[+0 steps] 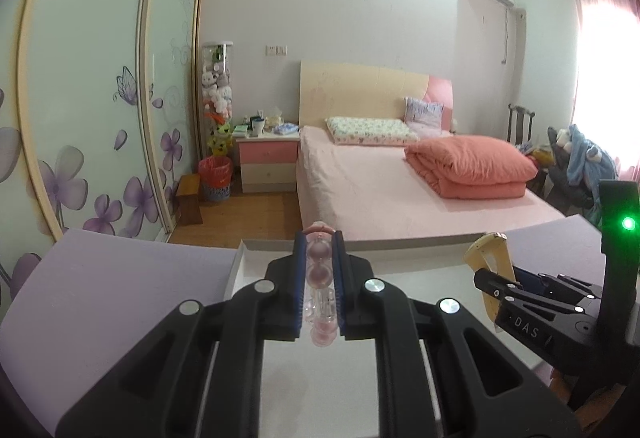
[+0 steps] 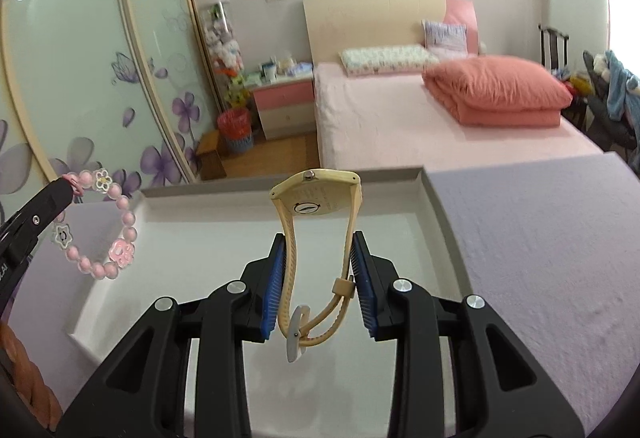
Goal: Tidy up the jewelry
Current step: 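Carry the pink bracelet and yellow watch into the tray and release both, then move the right tool to the dark red bead necklace and grasp it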
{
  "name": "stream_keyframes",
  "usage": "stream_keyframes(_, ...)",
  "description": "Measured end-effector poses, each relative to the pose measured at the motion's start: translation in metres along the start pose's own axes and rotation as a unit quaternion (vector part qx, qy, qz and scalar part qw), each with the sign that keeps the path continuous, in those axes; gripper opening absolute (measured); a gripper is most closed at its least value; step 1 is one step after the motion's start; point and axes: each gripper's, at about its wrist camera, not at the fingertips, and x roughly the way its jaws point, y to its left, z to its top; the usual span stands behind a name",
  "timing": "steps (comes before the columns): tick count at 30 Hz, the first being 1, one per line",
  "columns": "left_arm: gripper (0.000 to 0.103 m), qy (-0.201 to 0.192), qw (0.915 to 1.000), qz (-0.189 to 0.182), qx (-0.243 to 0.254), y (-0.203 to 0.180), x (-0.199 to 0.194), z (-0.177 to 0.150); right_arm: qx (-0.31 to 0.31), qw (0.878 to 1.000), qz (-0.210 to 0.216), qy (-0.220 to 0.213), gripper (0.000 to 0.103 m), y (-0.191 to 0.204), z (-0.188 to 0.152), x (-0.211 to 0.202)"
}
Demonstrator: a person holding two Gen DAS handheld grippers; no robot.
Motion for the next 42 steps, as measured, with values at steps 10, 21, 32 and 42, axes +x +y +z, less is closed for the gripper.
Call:
stream_keyframes(10,0.014,0.039,0.9991,0.003,-0.014,0.012,0.047,-0.001,0.021,0.998,-0.010,0.059,0.043,-0.007,0.003,0.025)
stream_keyframes(21,0.022,0.035,0.9993,0.005,-0.014,0.011,0.043,-0.001,0.014,1.000,-0.013,0.023,0.054,-0.005,0.010,0.007)
stream_keyframes(32,0.026,0.021,0.9995,0.007,-0.022,0.022,0.009,0.005,0.017,1.000,-0.018,-0.005,0.056,-0.010,0.010,-0.027)
stream_keyframes(42,0.048,-0.008,0.9995,0.013,-0.026,0.032,-0.072,-0.003,0.012,0.998,-0.024,-0.049,0.064,-0.018,-0.011,-0.093)
